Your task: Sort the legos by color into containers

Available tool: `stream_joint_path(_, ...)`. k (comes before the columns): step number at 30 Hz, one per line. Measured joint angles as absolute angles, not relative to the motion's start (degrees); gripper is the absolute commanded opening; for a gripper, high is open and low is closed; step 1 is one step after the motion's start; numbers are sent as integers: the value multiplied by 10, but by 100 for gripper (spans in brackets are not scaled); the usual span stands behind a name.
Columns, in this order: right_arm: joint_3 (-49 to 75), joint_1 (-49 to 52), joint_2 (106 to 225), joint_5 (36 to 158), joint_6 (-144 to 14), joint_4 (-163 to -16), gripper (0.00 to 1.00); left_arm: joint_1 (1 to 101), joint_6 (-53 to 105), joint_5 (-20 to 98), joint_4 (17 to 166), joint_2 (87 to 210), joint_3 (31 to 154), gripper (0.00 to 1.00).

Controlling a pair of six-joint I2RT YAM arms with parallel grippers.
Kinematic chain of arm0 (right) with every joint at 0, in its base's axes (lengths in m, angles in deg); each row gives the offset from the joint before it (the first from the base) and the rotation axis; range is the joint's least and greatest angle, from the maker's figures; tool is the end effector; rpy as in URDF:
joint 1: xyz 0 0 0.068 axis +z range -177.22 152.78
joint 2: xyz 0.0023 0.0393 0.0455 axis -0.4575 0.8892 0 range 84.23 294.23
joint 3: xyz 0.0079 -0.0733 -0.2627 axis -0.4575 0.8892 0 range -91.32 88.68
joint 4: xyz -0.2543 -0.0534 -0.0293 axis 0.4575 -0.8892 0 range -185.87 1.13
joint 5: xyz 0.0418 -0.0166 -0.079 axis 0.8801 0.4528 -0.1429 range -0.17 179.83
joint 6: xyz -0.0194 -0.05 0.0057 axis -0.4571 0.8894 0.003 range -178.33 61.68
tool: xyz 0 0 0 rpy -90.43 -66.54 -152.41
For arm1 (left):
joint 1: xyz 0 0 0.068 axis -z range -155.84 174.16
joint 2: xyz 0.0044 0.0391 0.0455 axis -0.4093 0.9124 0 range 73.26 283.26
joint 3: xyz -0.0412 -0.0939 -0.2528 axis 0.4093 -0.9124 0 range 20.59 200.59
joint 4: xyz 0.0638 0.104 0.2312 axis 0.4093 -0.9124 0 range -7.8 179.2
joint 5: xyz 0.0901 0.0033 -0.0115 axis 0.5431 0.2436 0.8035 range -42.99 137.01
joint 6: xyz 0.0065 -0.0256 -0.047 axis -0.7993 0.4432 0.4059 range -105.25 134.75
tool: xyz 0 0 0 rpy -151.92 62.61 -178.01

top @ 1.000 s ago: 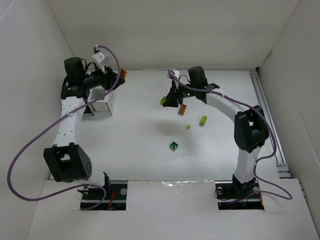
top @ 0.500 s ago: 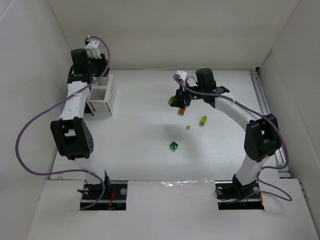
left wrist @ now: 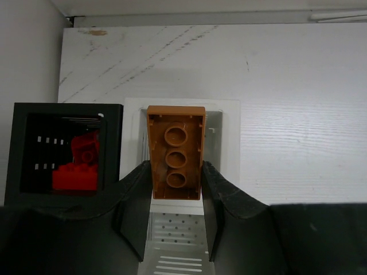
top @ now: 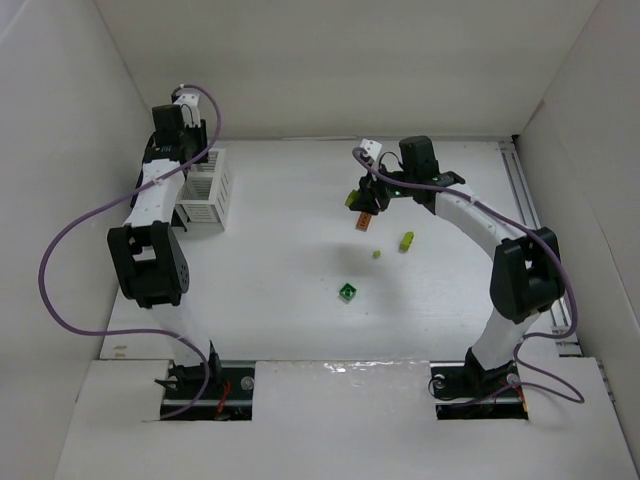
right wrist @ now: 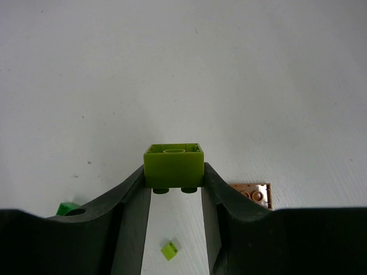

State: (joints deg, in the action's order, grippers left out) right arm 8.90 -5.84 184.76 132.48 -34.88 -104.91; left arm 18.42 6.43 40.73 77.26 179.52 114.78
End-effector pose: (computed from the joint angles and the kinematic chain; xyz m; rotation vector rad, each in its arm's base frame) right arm 0.3626 0.1680 0.2825 -1.1719 1.7718 0.7951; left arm 0.4441 0.0408 0.3300 0.1155 1.9842 0.0496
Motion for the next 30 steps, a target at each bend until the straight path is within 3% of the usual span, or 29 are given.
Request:
stream_joint_path(4,89,-58,1848,1324,-347,-1049,0,184,61,426,773,1797,1148,46)
stream_joint_path(9,88,-58,1848,1324,-346,-1049,0,184,58,428,774,1808,1148,57)
stream_joint_path(13,88,-58,1848,1324,-345,-1049,0,184,58,391,776,1808,1148,58)
stream_joint_path(20,107,-91,1840,1313,-394,-1018,0,209,30,186,785,1762,1124,57)
stream_joint_path(24,148,-161,1816,1275,-489,-963,0,294,26,120,785,1733,1115,53)
stream_joint_path(30,184,-248,1777,1193,-605,-907,0,472,74,142,817,1738,1066,51)
